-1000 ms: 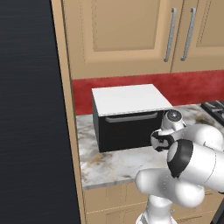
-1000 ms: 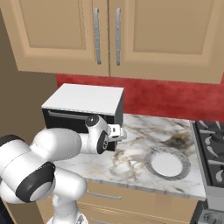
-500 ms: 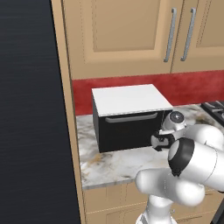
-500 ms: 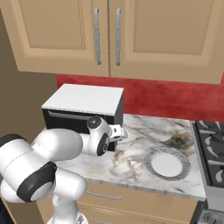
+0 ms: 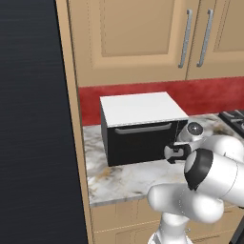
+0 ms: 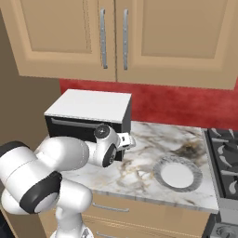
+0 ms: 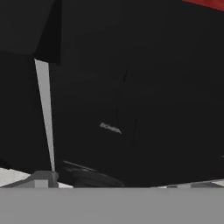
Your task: Pick up the bagel from the plate, place it on the toaster oven rack, close the door, and set the timer.
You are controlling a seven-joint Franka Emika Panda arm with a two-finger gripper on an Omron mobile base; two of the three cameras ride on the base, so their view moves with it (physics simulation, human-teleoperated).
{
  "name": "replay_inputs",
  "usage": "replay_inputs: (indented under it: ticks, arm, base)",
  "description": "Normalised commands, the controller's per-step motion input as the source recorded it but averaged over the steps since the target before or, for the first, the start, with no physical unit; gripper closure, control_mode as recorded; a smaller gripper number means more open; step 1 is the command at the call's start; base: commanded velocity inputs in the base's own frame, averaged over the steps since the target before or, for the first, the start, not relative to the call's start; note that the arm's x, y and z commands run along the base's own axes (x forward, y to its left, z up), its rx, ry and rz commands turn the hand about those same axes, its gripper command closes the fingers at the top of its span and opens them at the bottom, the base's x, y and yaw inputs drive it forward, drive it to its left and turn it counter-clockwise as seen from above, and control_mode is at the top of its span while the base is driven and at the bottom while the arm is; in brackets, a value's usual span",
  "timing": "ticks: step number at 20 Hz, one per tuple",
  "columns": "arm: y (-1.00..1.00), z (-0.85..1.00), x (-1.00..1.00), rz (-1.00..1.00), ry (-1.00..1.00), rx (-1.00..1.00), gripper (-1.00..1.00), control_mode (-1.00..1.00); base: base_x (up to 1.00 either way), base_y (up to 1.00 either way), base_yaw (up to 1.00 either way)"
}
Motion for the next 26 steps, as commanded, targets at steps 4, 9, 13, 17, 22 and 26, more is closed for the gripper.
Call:
replay_inputs:
  ticks: [4, 9, 13, 17, 22, 26]
  arm:
    - [-0.13, 0.01, 0.27, 0.0, 0.13, 0.09, 1.0, -1.0]
    - [-0.3, 0.1, 0.11, 0.0, 0.11, 0.12, 1.0, -1.0]
    - [-0.37, 0.28, 0.01, 0.0, 0.08, 0.19, 1.0, -1.0]
    - [-0.44, 0.4, 0.0, 0.04, 0.04, 0.24, 1.0, -1.0]
    - [-0.42, 0.44, 0.03, 0.05, 0.04, 0.25, 1.0, -1.0]
    - [-0.41, 0.42, 0.12, 0.06, 0.01, 0.24, 1.0, -1.0]
  base:
    - [0.0, 0.0, 0.0]
    - [0.0, 0.0, 0.0]
    - [0.0, 0.0, 0.0]
    - [0.0, 0.0, 0.0]
    - [0.0, 0.0, 0.0]
    - [0.0, 0.0, 0.0]
